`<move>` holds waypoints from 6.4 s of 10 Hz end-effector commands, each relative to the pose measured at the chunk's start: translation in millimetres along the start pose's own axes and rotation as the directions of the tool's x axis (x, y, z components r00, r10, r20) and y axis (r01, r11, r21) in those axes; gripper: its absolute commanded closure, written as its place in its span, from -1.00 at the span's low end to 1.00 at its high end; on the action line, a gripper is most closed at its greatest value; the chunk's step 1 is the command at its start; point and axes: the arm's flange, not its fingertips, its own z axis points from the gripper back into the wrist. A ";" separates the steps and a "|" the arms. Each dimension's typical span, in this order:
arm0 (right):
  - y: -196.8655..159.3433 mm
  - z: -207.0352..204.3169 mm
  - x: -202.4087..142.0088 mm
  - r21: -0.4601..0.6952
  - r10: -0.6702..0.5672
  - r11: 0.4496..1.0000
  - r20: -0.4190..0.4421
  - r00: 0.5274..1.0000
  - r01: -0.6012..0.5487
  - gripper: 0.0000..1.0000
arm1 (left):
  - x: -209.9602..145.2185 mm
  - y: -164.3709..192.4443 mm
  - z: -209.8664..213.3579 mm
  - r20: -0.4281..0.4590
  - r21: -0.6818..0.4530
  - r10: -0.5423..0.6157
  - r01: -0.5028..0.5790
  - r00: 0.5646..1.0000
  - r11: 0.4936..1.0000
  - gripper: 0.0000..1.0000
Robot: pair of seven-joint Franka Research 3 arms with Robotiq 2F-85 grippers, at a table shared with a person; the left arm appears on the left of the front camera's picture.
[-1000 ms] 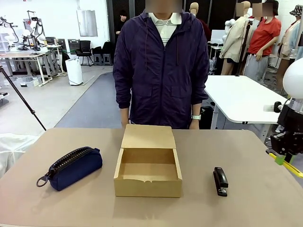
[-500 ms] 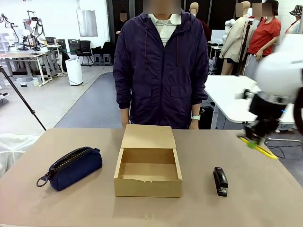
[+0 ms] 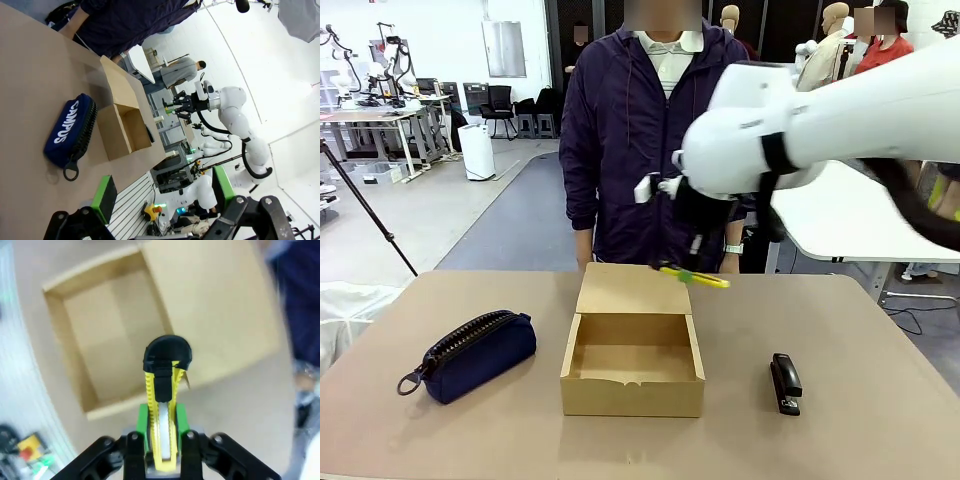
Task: Pack the items into the box.
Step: Pick up the item specified by the human and place it in the Mailer Box.
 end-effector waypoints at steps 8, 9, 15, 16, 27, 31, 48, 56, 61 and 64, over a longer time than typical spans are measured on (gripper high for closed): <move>29.4 -137.7 54.5 0.128 0.130 0.984 -0.022 0.991 -0.126 1.00 | -1.1 -1.6 1.2 -0.002 -0.010 -0.005 0.005 1.000 1.000 -1.00; 32.8 -143.5 50.3 0.139 0.134 0.982 -0.040 0.990 -0.128 1.00 | -1.1 -1.6 1.2 -0.002 -0.010 -0.005 0.005 1.000 1.000 -1.00; 30.9 -143.1 45.5 0.129 0.122 0.986 -0.098 0.988 -0.108 -1.00 | -1.1 -1.6 1.2 -0.002 -0.010 -0.005 0.005 1.000 1.000 -1.00; 30.7 -143.8 45.1 0.124 0.115 0.987 -0.103 0.988 -0.102 -1.00 | -1.1 -1.6 1.2 -0.002 -0.010 -0.005 0.005 1.000 1.000 -1.00; 31.3 56.6 -133.3 0.155 -0.438 0.886 -0.026 0.898 0.437 -1.00 | -1.1 -1.6 1.2 -0.002 -0.010 -0.005 0.005 1.000 1.000 -1.00; 35.6 112.8 -310.6 0.758 -0.909 0.416 0.329 0.255 0.502 -1.00 | -1.1 -1.6 1.2 -0.002 -0.010 -0.005 0.005 1.000 1.000 -1.00; 28.6 82.1 -416.0 0.851 -0.940 0.335 0.268 0.213 0.405 -1.00 | -1.1 -1.6 1.2 -0.002 -0.010 -0.005 0.005 1.000 1.000 -1.00; -16.3 53.7 -323.1 0.476 -0.944 0.175 -0.169 0.285 0.862 -1.00 | -1.1 -1.6 1.2 -0.002 -0.010 -0.005 0.005 1.000 1.000 -1.00; -28.8 6.3 -207.0 -0.528 -0.950 0.221 -0.306 0.058 0.820 -1.00 | -1.1 -1.6 1.2 -0.002 -0.010 -0.005 0.005 1.000 1.000 -1.00; -17.7 -7.5 -206.7 -0.052 -0.987 0.157 -0.043 0.155 0.986 -1.00 | -1.1 -1.6 1.2 -0.002 -0.010 -0.005 0.005 1.000 1.000 -1.00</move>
